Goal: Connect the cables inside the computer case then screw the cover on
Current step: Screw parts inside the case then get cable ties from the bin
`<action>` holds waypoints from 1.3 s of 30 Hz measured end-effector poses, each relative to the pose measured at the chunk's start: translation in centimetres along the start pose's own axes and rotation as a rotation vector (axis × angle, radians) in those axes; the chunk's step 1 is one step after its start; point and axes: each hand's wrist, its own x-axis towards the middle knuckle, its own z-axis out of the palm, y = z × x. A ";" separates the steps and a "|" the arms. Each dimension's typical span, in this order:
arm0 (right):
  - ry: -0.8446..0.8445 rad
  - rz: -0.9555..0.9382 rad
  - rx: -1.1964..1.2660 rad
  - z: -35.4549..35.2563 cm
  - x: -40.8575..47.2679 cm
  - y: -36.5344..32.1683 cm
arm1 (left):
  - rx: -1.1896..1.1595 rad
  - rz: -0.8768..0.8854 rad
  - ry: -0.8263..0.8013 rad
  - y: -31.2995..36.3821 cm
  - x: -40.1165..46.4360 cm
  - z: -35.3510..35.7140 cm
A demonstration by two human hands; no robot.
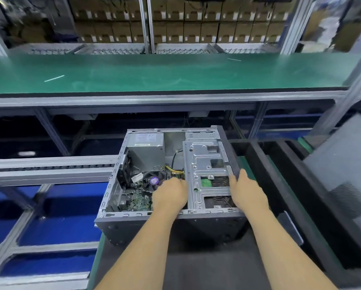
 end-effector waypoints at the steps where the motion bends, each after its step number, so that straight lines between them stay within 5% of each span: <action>1: -0.002 -0.028 0.002 0.0 0.1 0.1 | 0.084 0.041 -0.009 0.1 -0.2 0.4; 12: 0.015 -0.117 0.046 0.0 -1.4 2.0 | 0.029 -0.005 -0.046 -0.2 -2.3 0.5; 16: 0.088 -0.011 0.412 0.0 -1.3 5.9 | 0.006 -0.017 0.045 -0.3 -2.2 0.4; 23: -0.144 0.068 -0.123 6.4 -3.4 12.7 | -0.028 0.014 0.083 0.1 -2.3 0.5; 28: -0.189 0.132 -0.071 8.0 -3.3 12.9 | -0.084 0.043 0.127 0.2 -2.4 0.2; 34: -0.147 0.212 0.772 5.3 -4.1 15.3 | -0.259 0.060 0.223 -0.1 -1.9 0.4; 39: -0.177 0.178 1.290 -2.0 -5.6 13.1 | -0.730 -0.125 0.273 0.7 -2.0 -0.5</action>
